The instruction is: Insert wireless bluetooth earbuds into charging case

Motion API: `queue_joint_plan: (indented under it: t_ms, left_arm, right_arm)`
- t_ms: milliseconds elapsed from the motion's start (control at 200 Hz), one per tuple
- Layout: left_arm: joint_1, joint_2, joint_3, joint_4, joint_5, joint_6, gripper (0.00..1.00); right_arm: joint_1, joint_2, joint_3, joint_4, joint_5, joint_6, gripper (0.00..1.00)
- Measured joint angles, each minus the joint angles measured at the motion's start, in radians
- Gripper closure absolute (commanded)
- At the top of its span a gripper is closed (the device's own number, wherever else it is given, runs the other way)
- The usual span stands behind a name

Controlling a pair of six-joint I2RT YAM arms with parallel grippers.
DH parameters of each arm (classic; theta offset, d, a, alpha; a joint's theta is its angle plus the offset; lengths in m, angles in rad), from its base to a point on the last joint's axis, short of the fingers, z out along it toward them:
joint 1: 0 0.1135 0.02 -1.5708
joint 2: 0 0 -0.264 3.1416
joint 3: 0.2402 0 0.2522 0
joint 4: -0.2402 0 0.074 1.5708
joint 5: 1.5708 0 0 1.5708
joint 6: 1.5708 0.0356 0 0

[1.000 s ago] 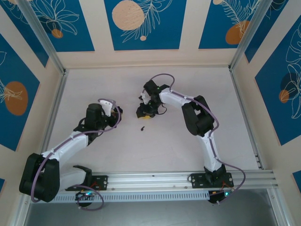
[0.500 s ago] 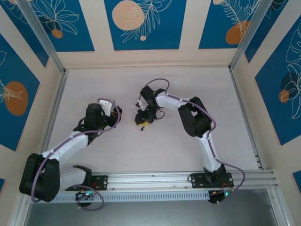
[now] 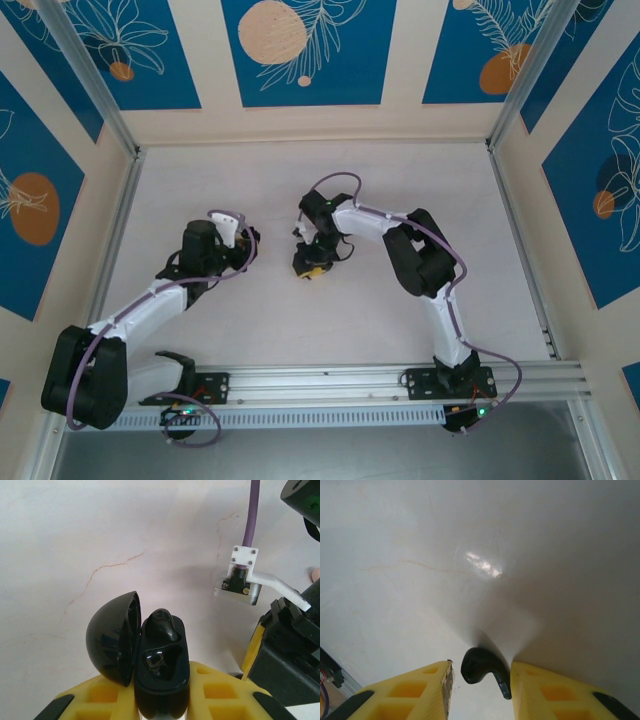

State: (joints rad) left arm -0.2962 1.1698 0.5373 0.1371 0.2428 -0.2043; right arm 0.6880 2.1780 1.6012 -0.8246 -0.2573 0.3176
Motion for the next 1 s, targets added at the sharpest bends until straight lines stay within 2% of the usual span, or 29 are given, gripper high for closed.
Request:
queue_joint_plan:
  t_ms: [365,730,1000]
  left_arm:
    - [0.0,0.0,-0.006,0.0,0.011,0.0,0.78]
    - [0.0,0.0,-0.006,0.0,0.011,0.0,0.78]
    - [0.0,0.0,-0.006,-0.001,0.014,0.0,0.78]
  right_arm:
    - [0.035,-0.022,0.006,-0.076,0.044,0.069,0.69]
    - [0.049,-0.02,0.208,-0.245,0.193,0.287,0.7]
    - [0.073,0.089,0.357,-0.318,0.227,0.345,0.7]
